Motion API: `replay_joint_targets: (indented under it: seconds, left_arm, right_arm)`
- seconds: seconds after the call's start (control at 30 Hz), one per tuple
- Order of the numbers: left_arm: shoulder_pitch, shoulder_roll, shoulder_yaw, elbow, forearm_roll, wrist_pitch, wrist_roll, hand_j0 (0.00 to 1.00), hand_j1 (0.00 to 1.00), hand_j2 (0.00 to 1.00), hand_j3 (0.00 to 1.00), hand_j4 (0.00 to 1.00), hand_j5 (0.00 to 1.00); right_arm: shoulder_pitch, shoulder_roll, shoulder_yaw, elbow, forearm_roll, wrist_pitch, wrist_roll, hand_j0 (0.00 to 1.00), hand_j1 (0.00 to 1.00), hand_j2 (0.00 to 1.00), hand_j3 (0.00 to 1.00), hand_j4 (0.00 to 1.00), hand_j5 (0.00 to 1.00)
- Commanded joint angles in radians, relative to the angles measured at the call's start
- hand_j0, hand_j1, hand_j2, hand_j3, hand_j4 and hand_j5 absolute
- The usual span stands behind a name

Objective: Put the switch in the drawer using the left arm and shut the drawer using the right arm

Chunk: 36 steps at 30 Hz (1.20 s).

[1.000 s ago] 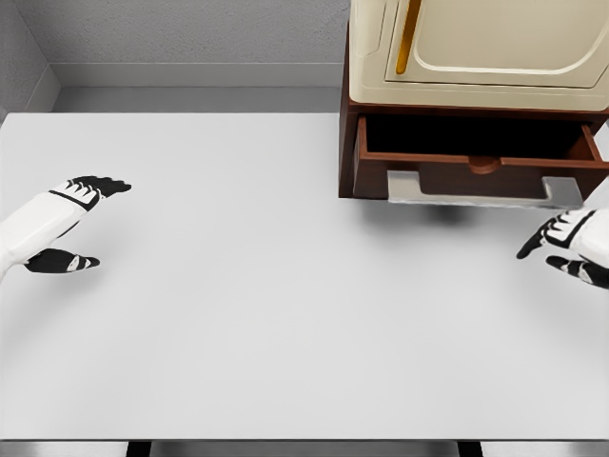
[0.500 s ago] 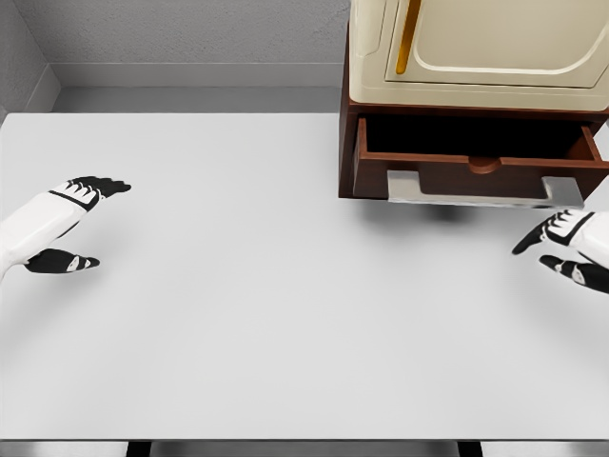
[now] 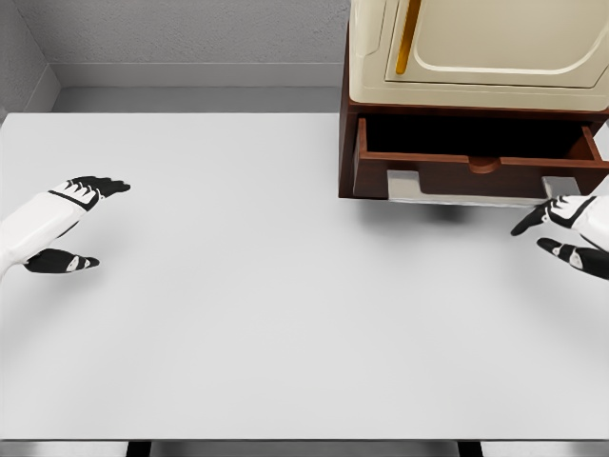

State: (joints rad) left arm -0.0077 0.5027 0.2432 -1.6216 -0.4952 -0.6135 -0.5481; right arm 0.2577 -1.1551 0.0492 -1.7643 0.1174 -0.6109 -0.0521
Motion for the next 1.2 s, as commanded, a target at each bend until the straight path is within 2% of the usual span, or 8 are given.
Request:
replay_joint_targets:
  seconds: [0.0,0.17,0.47,0.63,0.9,0.97,1.07,1.17]
  left_arm:
    - [0.0,0.0,0.001,0.0,0.007,0.003,0.0,1.0,1.0,1.0,1.0,1.0,1.0]
    - [0.0,0.0,0.001,0.002,0.007,0.003,0.0,1.0,1.0,1.0,1.0,1.0,1.0]
    - [0.0,0.0,0.005,0.002,0.007,0.003,0.0,1.0,1.0,1.0,1.0,1.0,1.0]
    - [0.0,0.002,0.005,0.002,0.007,0.003,0.0,1.0,1.0,1.0,1.0,1.0,1.0]
    - [0.005,0.002,0.005,0.002,0.007,0.003,0.0,1.0,1.0,1.0,1.0,1.0,1.0]
    - [0.005,0.002,0.005,0.002,0.007,0.003,0.0,1.0,1.0,1.0,1.0,1.0,1.0]
    - [0.005,0.002,0.005,0.002,0.007,0.003,0.0,1.0,1.0,1.0,1.0,1.0,1.0]
    - [0.005,0.002,0.005,0.002,0.007,0.003,0.0,1.0,1.0,1.0,1.0,1.0,1.0]
  right_arm:
    - [-0.002,0.015,0.004,-0.001,-0.004,0.0,0.001,0.57,0.57,0.57,0.57,0.57,0.57]
    - [-0.04,0.038,0.037,0.002,-0.001,0.0,0.003,0.57,0.57,0.57,0.57,0.57,0.57]
    - [-0.028,0.034,0.063,0.002,0.007,0.0,0.006,0.58,0.58,0.58,0.58,0.58,0.58]
    - [-0.029,0.037,0.061,0.0,0.05,0.0,0.006,0.58,0.58,0.58,0.58,0.58,0.58]
    - [-0.043,0.098,0.08,-0.003,0.081,0.0,0.011,0.58,0.58,0.58,0.58,0.58,0.58]
    - [-0.075,0.114,0.092,-0.003,0.081,0.0,0.011,0.58,0.58,0.58,0.58,0.58,0.58]
    - [-0.163,0.146,0.167,-0.003,0.084,0.0,0.011,0.58,0.58,0.58,0.58,0.58,0.58]
    - [-0.17,0.147,0.169,-0.001,0.085,0.0,0.011,0.58,0.58,0.58,0.58,0.58,0.58]
